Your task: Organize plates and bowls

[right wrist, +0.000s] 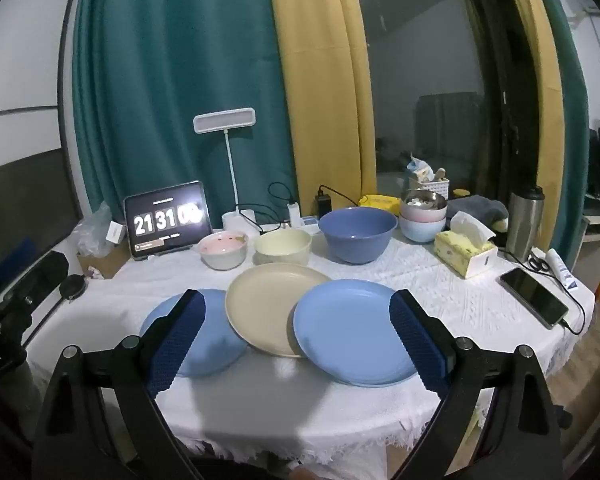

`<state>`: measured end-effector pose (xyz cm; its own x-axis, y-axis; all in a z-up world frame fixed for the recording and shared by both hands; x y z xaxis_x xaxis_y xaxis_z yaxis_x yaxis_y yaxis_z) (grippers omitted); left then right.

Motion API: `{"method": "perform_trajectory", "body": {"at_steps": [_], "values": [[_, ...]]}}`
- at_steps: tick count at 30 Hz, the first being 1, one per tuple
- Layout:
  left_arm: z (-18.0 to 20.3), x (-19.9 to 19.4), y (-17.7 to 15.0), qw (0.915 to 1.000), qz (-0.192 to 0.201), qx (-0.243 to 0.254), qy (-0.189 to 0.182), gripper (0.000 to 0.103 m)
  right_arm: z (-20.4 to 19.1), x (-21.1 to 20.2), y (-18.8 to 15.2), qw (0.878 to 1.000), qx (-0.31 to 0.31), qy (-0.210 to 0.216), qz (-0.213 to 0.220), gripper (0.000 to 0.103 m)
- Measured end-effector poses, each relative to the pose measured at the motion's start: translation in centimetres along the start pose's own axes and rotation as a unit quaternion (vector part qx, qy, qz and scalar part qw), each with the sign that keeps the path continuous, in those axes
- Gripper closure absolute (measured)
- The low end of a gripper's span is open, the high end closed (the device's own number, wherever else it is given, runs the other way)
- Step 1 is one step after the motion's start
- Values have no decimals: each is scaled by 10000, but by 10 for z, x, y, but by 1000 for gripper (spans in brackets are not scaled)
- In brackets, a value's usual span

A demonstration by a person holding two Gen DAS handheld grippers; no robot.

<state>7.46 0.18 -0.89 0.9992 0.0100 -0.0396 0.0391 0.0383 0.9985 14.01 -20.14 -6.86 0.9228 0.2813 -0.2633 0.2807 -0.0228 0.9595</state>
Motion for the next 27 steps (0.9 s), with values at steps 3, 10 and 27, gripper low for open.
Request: {"method": "perform_trajectory", "body": {"at_steps": [3, 10, 27], "values": [[-4, -21, -3, 9996, 245, -68, 90, 1, -3, 0, 2, 10000, -3, 38, 6, 7], [-3, -1, -5, 9997, -164, -50, 156, 1, 0, -4, 3, 9999, -2, 30, 119, 7], [-7, 0, -6, 9997, -188, -97, 133, 1, 0, -3, 4, 9999, 9, -10, 132, 7]]}}
Point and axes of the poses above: each gripper's, at about its wrist camera, not at the fingertips, and x roughly the way its jaws point, z to its right, y to its top, the point moved 8 cm from there along x, roughly the way its jaws point, and after that the axes turned 5 degrees about z, right-handed, at the moved point
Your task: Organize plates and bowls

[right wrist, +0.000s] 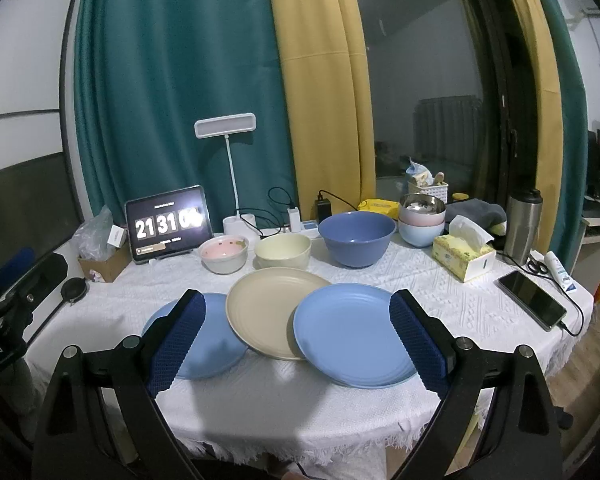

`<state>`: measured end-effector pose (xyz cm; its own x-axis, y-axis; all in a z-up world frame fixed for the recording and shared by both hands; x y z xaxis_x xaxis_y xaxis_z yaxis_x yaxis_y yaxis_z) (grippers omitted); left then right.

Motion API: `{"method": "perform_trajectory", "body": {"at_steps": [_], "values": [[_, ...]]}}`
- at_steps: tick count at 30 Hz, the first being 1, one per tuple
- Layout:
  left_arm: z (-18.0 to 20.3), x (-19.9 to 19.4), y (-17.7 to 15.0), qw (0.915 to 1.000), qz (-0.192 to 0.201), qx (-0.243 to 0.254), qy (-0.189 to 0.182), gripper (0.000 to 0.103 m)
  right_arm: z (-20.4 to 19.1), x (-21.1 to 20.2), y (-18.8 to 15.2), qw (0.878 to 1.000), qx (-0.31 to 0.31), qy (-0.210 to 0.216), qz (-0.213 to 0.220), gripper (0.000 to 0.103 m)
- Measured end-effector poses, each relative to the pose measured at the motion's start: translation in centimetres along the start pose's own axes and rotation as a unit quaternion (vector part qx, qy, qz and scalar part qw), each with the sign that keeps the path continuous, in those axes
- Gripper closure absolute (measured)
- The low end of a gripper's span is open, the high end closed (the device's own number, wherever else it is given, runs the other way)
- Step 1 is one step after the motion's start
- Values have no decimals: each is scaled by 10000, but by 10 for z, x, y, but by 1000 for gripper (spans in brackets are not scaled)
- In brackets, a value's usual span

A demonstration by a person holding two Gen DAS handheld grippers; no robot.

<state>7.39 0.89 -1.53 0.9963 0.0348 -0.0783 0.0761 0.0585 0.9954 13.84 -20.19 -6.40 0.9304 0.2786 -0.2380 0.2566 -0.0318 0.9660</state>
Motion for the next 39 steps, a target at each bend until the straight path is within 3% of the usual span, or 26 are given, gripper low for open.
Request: {"method": "perform_trajectory", "body": {"at_steps": [39], "values": [[0, 1, 1, 10000, -40, 15, 10, 1, -1, -1, -1, 10000, -7, 2, 0, 7]]}}
Point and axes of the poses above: each gripper's, at about its wrist camera, not at the fingertips, and x roughly the way its jaws point, z to its right, y to its top, the point moved 8 cm from there along x, roughly the way its jaws point, and after that the axes turned 5 degrees about z, right-handed, at the moved point
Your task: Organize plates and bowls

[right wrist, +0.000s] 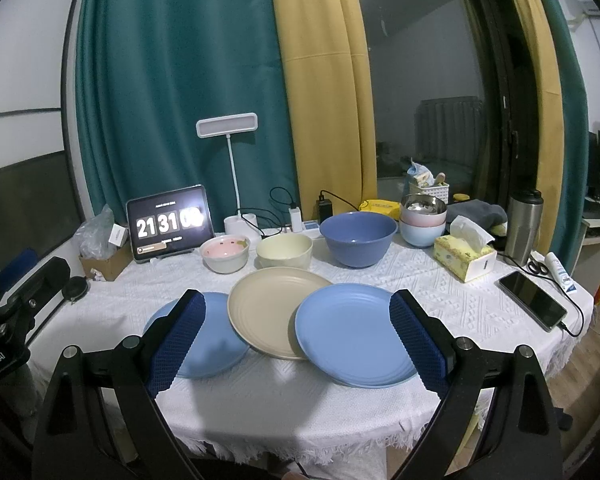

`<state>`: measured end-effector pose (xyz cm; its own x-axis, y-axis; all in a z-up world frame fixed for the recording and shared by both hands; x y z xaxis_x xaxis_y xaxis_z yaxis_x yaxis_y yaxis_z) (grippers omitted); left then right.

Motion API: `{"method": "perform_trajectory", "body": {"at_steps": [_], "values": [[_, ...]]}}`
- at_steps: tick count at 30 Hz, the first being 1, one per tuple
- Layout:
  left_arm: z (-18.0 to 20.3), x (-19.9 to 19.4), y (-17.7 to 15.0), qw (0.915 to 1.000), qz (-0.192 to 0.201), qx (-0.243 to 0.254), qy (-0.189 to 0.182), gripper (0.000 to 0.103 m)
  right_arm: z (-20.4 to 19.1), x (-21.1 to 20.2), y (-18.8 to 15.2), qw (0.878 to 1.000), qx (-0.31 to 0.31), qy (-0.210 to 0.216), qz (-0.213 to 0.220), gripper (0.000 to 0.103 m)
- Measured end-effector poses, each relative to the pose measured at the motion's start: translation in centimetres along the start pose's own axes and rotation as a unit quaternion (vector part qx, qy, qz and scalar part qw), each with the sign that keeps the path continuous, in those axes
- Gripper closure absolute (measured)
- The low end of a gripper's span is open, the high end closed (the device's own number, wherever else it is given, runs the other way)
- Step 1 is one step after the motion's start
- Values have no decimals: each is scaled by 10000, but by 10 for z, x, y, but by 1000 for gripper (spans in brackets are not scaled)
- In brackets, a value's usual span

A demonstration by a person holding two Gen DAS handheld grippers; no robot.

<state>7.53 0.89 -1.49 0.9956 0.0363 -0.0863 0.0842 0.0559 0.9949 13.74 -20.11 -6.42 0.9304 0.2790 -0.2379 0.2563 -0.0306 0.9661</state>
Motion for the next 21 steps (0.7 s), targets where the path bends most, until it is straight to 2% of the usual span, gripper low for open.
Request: {"method": "perform_trajectory", "body": {"at_steps": [21], "values": [[0, 0, 0, 10000, -1, 12, -5, 1, -3, -1, 2, 10000, -15, 1, -3, 7]]}}
Point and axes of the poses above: each gripper's, at about its wrist camera, not at the fingertips, and x roughly the way its jaws point, z to its right, y to its top, the point moved 8 cm from there along x, roughly the way its jaws point, and after that the axes turned 5 degrees about z, right-handed, at the moved point
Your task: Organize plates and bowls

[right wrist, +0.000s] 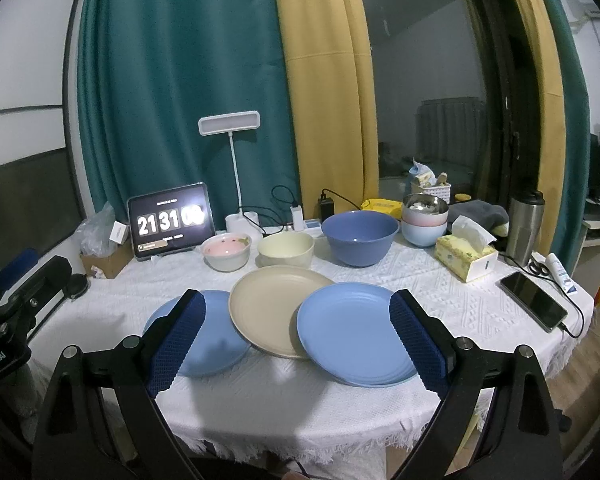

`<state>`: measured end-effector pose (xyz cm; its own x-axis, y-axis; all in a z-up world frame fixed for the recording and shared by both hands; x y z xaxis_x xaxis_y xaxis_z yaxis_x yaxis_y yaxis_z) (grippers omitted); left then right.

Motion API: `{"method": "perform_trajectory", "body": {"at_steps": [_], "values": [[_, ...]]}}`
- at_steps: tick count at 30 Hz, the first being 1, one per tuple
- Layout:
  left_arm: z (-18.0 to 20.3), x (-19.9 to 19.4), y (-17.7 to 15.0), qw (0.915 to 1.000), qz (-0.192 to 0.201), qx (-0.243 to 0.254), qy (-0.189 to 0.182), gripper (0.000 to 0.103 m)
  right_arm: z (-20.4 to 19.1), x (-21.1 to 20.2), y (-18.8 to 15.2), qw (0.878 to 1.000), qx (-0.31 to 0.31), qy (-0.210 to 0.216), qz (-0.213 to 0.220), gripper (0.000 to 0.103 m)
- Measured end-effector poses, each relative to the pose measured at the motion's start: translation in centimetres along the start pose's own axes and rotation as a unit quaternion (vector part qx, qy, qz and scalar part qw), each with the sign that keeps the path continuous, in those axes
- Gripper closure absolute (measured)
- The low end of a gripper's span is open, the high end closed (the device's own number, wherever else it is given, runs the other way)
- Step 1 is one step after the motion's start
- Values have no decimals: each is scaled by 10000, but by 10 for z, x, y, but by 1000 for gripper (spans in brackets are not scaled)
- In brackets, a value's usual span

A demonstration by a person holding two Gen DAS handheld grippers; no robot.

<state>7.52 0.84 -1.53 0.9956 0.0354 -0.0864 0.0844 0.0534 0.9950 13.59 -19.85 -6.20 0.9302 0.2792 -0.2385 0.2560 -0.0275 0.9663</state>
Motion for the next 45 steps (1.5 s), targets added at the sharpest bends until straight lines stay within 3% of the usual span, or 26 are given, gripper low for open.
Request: {"method": "perform_trajectory", "body": {"at_steps": [26, 45], "values": [[6, 10, -9, 9993, -369, 81, 30, 1, -2, -1, -5, 10000, 9, -9, -40, 7], [50, 68, -39, 9913, -1192, 535, -165, 1, 50, 34, -28, 9979, 404, -314, -409, 7]]}}
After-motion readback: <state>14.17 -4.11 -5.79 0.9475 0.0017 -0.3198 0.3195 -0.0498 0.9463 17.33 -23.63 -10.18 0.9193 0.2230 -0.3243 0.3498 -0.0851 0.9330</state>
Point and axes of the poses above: each gripper's, at about its wrist camera, not at the fingertips, and x roughly the way its jaws point, z to its right, y to its top, the point moved 8 cm from there along x, roughly the way its jaws point, and after that the axes turned 5 degrees about z, right-handed, at the moved point
